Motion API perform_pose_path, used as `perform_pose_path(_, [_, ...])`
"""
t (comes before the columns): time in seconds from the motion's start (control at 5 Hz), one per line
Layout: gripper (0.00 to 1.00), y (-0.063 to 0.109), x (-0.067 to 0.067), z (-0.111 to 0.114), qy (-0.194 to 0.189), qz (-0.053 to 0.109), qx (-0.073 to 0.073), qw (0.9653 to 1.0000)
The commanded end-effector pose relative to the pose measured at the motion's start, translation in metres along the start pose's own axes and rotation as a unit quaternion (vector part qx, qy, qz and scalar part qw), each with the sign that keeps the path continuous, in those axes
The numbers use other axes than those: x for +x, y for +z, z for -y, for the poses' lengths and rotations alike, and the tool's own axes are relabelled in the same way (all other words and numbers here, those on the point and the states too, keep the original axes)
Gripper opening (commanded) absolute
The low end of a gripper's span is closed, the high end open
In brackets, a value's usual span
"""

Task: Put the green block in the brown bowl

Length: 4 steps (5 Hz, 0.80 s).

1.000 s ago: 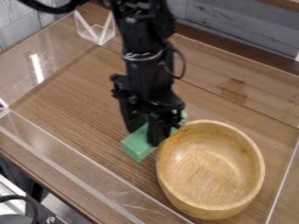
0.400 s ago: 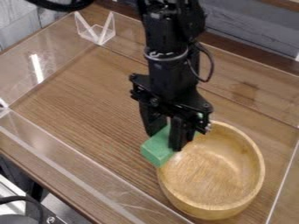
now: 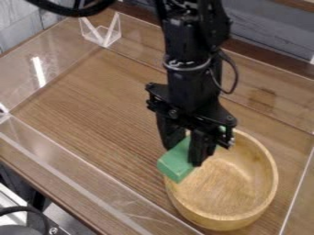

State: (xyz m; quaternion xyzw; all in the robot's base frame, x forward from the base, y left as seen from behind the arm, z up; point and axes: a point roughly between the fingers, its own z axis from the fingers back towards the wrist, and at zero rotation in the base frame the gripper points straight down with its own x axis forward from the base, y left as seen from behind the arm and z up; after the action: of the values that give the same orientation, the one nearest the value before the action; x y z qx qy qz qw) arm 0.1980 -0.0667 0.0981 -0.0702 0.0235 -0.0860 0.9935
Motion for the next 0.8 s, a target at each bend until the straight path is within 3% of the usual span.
perform_pose_path(0.0, [0.00,0.017,0.011,0.010,-0.005,0.042,-0.004,0.9991])
perform_pose_path(0.6, [0.00,0.008,0.014,0.027,-0.006,0.050,-0.010,0.9987])
